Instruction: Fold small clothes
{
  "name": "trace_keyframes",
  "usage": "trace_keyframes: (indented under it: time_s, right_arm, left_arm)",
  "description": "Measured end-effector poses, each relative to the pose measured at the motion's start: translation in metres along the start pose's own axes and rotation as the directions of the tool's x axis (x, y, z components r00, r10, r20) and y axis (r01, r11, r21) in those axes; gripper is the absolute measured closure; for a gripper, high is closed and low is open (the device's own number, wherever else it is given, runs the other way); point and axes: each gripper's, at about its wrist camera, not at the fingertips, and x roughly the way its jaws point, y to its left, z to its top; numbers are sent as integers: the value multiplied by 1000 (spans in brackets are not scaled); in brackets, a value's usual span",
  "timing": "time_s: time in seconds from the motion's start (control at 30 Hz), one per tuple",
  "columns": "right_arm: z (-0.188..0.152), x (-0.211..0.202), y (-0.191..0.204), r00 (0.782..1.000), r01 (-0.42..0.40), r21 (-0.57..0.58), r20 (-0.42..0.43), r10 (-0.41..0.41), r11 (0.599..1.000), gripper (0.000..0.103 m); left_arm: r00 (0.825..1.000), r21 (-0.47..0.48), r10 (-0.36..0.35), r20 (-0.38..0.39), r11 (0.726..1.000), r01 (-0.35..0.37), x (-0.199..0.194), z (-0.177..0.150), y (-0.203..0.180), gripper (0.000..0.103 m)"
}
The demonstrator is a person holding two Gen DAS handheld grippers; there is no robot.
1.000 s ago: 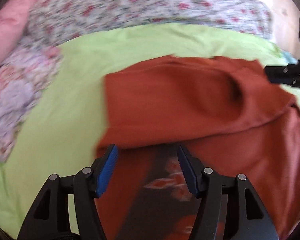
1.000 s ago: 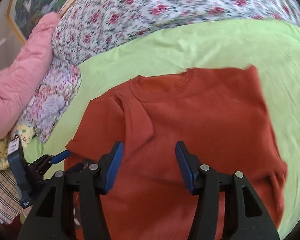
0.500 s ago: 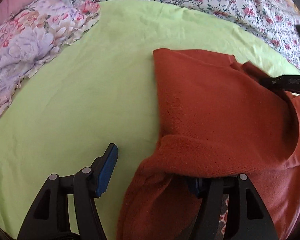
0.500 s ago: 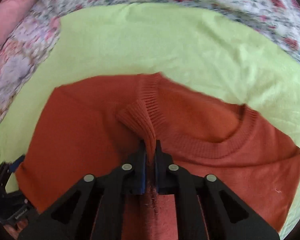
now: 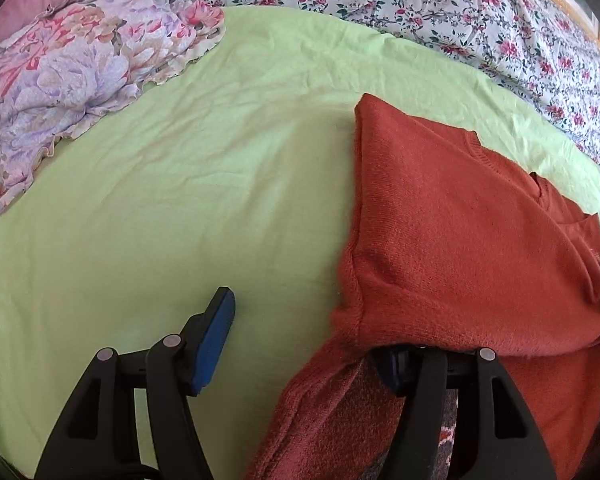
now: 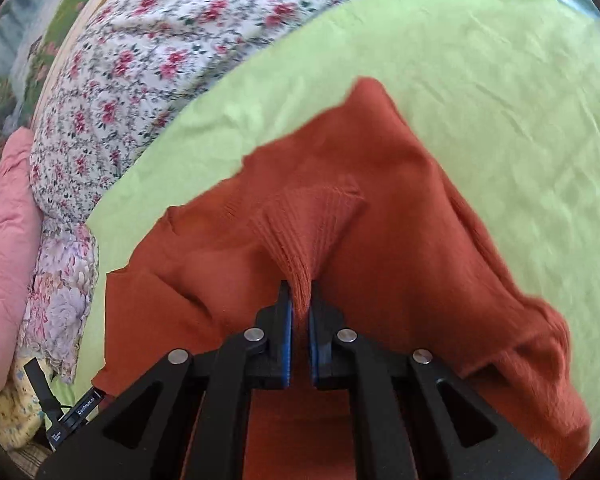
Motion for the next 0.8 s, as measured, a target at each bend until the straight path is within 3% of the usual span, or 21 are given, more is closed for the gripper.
trace_keyframes:
  time_s: [0.2,0.33,0.37,0.43,0.47,0.53,0.57,0.63,0.7,0.8]
  right_arm:
    - [2,-7,2,998,-49,44,28,48,998,86]
    - [16,5,4,1000,-15,35,5,15,999,87]
    - [21,6,8,1000,-18,16,0,18,1000,94]
    - [30,-16,17,991,-50,-26,125,53,998,95]
    - [32,-35,20,975,-74,-46,208,82,996,96]
    - [32,-53,18,959,-54,-53,277,67,997,96]
    - [29,-53,14,964,-22,-49,265,34,999,96]
    - [21,-34,6,989,38,-45,145,-31,998,96]
    - [7,-17,-7,996,77,-26,40,-76,997,96]
    - [-4,-20,-13,997,74,-21,16,-74,997,95]
  left_arm:
    - [1000,1,5,4,1000,-5,0,-1,-1,38]
    - [1000,-9,13,10,1000,-13,0,0,0,38]
    - [1000,-15,19,13,1000,-19,-1,-1,0,38]
    - [1000,-28,20,19,999,-19,-2,-1,3,37]
    - [1000,-36,19,21,999,-18,-2,-1,4,35]
    - [999,-41,25,21,999,-24,-2,-1,4,33]
    - [999,-40,30,19,999,-29,-2,-1,4,33]
    - [999,-43,33,8,999,-32,-1,0,5,33]
    - [1000,-53,26,3,998,-26,-2,1,8,33]
    - [1000,-71,11,-7,997,-11,0,2,12,31]
